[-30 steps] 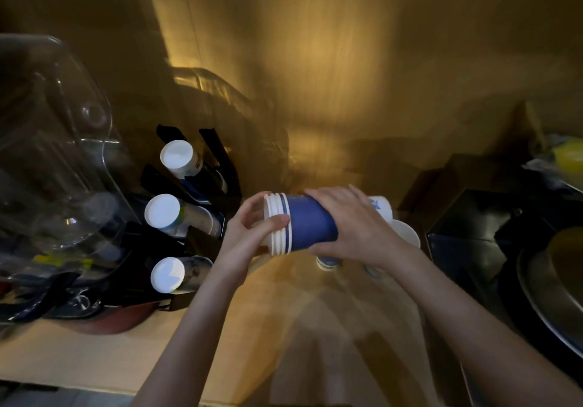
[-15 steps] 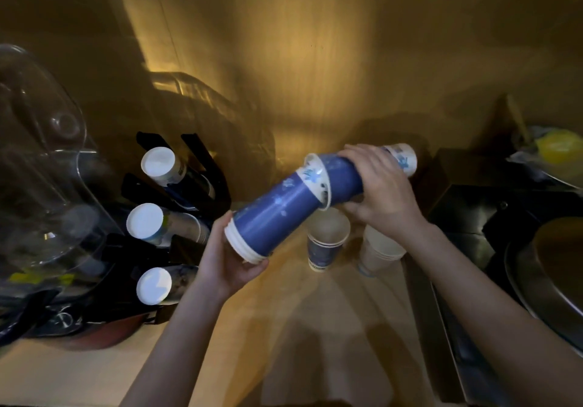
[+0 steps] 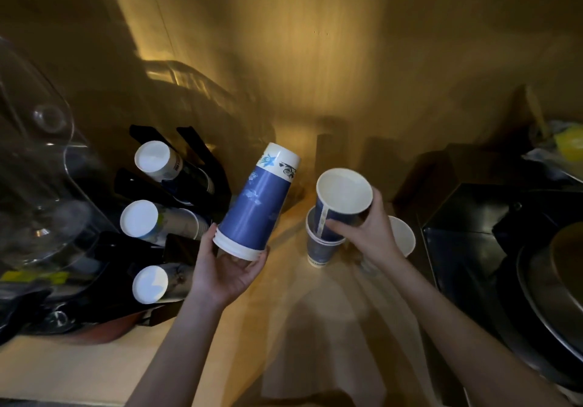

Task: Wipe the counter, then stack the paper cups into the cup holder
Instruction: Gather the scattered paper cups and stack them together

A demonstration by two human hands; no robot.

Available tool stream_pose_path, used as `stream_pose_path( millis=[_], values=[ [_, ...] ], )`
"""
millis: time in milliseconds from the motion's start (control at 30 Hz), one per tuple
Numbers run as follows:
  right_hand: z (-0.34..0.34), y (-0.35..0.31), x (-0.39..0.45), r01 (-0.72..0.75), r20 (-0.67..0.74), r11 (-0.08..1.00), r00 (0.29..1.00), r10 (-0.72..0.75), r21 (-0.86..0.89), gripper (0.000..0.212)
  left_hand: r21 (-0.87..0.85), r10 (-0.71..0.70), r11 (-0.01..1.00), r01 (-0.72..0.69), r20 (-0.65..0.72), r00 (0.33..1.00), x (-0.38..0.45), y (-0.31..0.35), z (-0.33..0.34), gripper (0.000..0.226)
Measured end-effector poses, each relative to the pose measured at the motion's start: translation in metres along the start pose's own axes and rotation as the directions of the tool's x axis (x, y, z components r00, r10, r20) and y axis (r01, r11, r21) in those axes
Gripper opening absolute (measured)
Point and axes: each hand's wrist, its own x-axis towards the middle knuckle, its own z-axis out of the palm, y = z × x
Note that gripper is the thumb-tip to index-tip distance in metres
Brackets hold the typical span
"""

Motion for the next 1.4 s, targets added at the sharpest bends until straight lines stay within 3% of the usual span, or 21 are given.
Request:
stream_pose_path(
  millis=[233, 367, 433, 533, 600, 700, 800, 867, 1067, 1300, 1400],
  values=[
    [0.005, 0.029, -0.004, -0.079, 0.110, 0.975, 0.989, 0.104, -0.205, 0.104, 0.136, 0.081, 0.988, -0.069, -0.090, 0.993, 0.001, -0.006, 0.005, 0.051],
    [0.003, 0.031, -0.006, 0.056, 0.185, 0.930, 0.983, 0.013, -0.362, 0.076, 0.232, 0.157, 0.965, -0.119, -0.151, 0.976, 0.005, -0.007, 0.011, 0.056],
    [0.002, 0.028, -0.004, 0.066, 0.192, 0.902, 0.981, 0.019, -0.427, 0.073, 0.293, 0.227, 0.940, -0.175, -0.151, 0.962, 0.006, -0.008, 0.015, 0.061],
    [0.002, 0.012, -0.002, 0.049, 0.137, 0.916, 0.991, 0.006, -0.399, 0.080, 0.481, 0.403, 0.819, -0.313, -0.093, 0.911, 0.006, -0.011, 0.019, 0.064],
    [0.004, -0.006, -0.004, 0.157, 0.134, 0.906, 0.985, -0.113, -0.393, 0.090, 0.598, 0.504, 0.702, -0.387, -0.033, 0.863, 0.004, -0.014, 0.023, 0.068],
    [0.010, -0.028, -0.007, 0.420, 0.265, 0.769, 0.906, -0.330, -0.481, 0.097, 0.693, 0.547, 0.574, -0.436, 0.072, 0.834, 0.002, -0.017, 0.029, 0.084],
    [0.020, -0.040, -0.009, 0.575, 0.425, 0.578, 0.818, -0.388, -0.580, 0.096, 0.776, 0.550, 0.414, -0.475, 0.202, 0.810, 0.000, -0.021, 0.034, 0.076],
    [0.024, -0.043, -0.011, 0.608, 0.470, 0.535, 0.794, -0.386, -0.587, 0.090, 0.792, 0.546, 0.366, -0.489, 0.242, 0.802, -0.001, -0.021, 0.036, 0.072],
    [0.019, -0.047, -0.013, 0.633, 0.440, 0.509, 0.773, -0.458, -0.583, 0.079, 0.776, 0.536, 0.398, -0.489, 0.236, 0.811, -0.004, -0.021, 0.042, 0.071],
    [0.016, -0.047, -0.014, 0.624, 0.416, 0.519, 0.779, -0.468, -0.584, 0.080, 0.801, 0.527, 0.377, -0.465, 0.227, 0.819, -0.004, -0.021, 0.047, 0.091],
    [0.015, -0.046, -0.013, 0.635, 0.409, 0.462, 0.763, -0.501, -0.618, 0.077, 0.783, 0.496, 0.464, -0.414, 0.157, 0.854, -0.002, -0.021, 0.046, 0.082]
  ],
)
